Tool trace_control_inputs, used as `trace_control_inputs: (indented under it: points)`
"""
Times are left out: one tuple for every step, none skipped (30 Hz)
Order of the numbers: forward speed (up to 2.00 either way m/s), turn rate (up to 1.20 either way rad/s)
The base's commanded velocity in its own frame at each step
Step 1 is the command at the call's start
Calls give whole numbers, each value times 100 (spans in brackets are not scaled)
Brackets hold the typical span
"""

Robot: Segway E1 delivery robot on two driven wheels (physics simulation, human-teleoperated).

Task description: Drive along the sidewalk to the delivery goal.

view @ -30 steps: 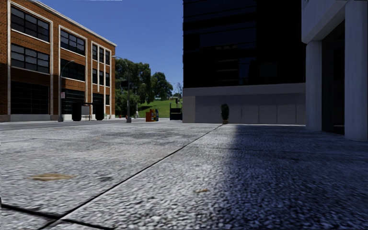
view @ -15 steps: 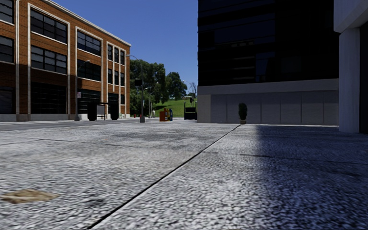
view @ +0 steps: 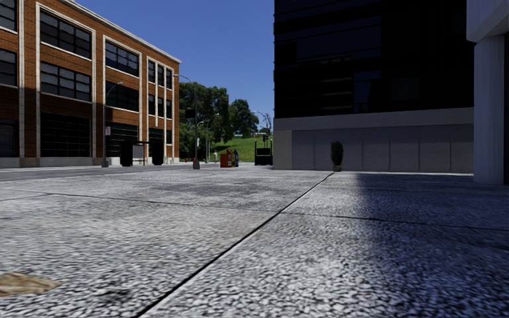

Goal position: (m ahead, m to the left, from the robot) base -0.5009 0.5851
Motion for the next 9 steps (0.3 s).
trace_control_inputs:
  points:
    - [0, 0]
    - [0, 0]
    - [0, 0]
    - [0, 0]
    - [0, 0]
    - [0, 0]
    - [0, 0]
    - [0, 0]
    - [0, 0]
